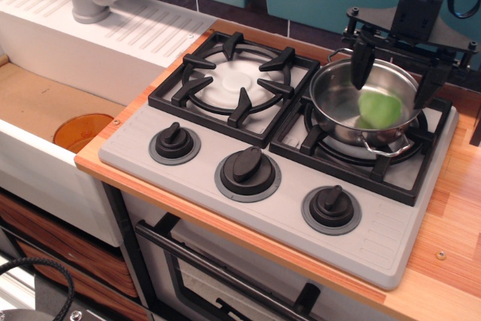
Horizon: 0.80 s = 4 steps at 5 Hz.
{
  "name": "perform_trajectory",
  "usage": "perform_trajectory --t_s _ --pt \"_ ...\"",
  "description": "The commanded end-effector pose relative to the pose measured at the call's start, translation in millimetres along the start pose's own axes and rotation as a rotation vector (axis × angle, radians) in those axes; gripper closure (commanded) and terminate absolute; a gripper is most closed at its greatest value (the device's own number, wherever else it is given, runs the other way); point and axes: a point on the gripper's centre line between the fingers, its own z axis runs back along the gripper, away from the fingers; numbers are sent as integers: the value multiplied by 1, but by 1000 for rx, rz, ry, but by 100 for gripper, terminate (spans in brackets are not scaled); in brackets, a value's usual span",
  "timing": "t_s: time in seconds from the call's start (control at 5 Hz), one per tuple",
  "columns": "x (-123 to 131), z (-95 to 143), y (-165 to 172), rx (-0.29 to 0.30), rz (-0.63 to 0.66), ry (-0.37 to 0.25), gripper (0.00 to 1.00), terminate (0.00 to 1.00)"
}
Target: Put cauliflower in pot or pan an put pot or pan on stove
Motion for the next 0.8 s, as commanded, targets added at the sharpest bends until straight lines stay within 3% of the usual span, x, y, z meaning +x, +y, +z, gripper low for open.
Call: perform_trajectory --t_s 0.0,0.4,0.6 --pt "11 32 0 0 22 -30 0 0" --pt "20 58 36 31 -30 9 0 0" --pt "26 57 63 36 -89 -1 0 0"
